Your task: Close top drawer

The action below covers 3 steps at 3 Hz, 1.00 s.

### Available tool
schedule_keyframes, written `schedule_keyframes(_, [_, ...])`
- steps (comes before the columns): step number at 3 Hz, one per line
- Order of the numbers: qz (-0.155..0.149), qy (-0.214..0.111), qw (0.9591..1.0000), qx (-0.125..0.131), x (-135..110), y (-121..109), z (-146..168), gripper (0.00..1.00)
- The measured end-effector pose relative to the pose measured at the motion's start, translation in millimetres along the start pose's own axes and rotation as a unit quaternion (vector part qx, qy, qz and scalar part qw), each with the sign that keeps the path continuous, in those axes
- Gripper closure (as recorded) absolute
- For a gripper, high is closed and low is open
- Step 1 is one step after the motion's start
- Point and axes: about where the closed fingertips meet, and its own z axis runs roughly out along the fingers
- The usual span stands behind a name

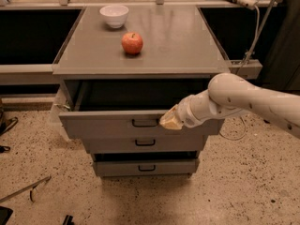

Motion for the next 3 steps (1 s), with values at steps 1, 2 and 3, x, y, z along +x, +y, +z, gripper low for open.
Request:
schedule_keyframes(1, [-0.007,0.005,0.9999,0.010,-1,-18,8,1.00])
schedule_keyframes(2, [-0.021,0.011,0.9992,0.034,-14,-55,7,1.00])
schedule_keyframes(3, [-0.021,0.011,0.9992,0.034,-14,-55,7,1.00])
